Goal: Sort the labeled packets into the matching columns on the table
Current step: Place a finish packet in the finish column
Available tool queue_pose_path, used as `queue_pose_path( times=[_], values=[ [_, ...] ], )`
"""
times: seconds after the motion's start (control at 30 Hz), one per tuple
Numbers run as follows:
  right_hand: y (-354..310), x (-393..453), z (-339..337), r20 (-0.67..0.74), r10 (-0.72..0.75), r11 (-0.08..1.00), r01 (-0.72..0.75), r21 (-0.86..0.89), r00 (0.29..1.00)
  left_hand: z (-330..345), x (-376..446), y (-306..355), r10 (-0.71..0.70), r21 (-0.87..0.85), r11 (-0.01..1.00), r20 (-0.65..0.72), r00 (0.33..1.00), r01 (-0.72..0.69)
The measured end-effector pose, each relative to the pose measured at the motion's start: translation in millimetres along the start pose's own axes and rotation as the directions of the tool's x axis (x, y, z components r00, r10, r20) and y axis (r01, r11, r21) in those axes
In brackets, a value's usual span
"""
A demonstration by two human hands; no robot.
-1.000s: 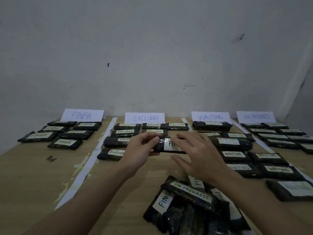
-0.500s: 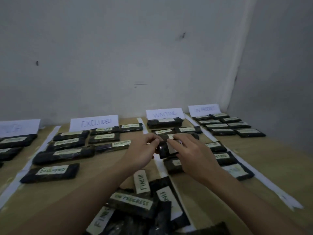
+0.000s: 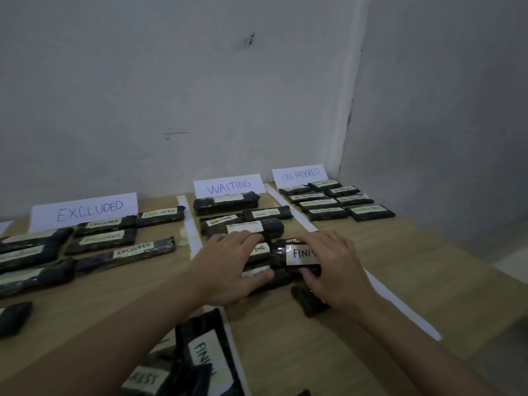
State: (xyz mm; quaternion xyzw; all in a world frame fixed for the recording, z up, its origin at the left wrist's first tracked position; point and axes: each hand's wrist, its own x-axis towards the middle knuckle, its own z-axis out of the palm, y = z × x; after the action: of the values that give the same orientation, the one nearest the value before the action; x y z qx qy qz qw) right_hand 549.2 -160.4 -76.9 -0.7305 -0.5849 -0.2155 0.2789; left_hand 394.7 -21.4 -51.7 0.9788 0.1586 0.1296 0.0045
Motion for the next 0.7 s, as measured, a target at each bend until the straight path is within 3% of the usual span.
queue_pose_path(
  times=[0.1,0.2,0.47,0.7],
  values=[
    [-9.3,10.9,2.8,0.075,0.136,0.961,-0.150,0.233,0.988,-5.7,-8.1,-11.0,-0.067,-0.145,0.987,-0.004,0.998,0.065],
    [-25.8,25.7,7.4,0.119,0.102,0.947,-0.134,0.293,0.988,-10.0,-20.7,-29.3,-0.142,-0.163,0.976,0.007,0.990,0.141],
    [-118.0,73.4,33.8,0.136,-0.176,0.917,0.112,0.382,0.975,-29.0,-106.1,-100.7,-0.288,0.006,0.958,0.009,0.958,0.287],
    [-237.7,119.8,66.0,0.241,-0.453,0.837,0.317,0.446,0.858,-54.8,-231.0,-175.9,-0.497,0.017,0.866,-0.098,0.862,0.500]
  ],
)
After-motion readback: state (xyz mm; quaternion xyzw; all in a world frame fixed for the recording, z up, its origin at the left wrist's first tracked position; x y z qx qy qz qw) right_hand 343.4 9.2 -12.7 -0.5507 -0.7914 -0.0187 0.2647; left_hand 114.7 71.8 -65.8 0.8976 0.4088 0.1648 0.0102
